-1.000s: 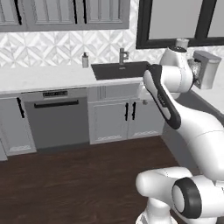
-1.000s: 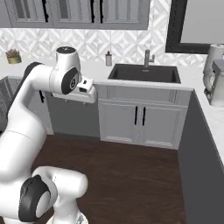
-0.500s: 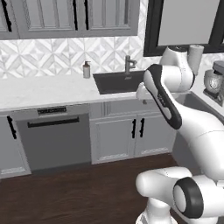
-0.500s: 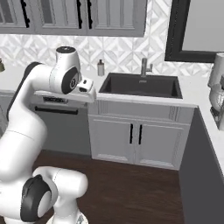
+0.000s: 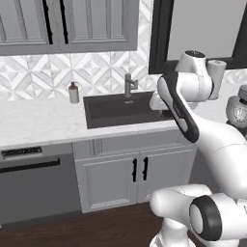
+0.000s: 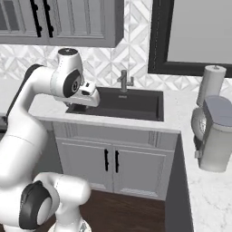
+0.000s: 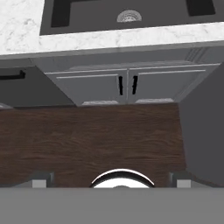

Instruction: Navigate to the sink.

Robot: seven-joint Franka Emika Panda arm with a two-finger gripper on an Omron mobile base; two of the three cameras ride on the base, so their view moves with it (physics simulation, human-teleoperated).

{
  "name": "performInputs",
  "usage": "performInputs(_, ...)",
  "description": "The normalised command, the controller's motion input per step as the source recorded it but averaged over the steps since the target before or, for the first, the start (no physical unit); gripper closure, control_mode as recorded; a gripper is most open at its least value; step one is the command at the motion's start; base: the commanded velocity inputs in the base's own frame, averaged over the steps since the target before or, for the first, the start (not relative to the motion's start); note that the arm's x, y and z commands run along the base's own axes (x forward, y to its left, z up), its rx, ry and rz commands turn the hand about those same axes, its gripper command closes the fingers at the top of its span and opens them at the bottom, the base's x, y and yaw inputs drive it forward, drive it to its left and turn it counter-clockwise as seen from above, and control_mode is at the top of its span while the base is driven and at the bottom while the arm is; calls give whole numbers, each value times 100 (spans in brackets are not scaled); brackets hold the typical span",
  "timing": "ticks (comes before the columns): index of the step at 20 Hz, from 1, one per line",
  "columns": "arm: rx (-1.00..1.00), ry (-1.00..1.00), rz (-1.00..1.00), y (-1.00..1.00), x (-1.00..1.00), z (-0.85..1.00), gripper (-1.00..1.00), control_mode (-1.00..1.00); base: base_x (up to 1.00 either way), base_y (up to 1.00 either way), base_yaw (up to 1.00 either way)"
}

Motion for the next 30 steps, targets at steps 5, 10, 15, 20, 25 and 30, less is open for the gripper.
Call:
performInputs(5,0,0,0,0,0,0,-100,100,23,-9,0)
performInputs(10,0,0,0,0,0,0,-100,100,84,6,0)
performInputs(15,0,0,0,0,0,0,-100,100,76,0,0)
performInputs(20,0,0,0,0,0,0,-100,100,67,0,0)
performInputs(25,0,0,0,0,0,0,-100,100,53,0,0)
performInputs(30,0,0,0,0,0,0,-100,100,51,0,0)
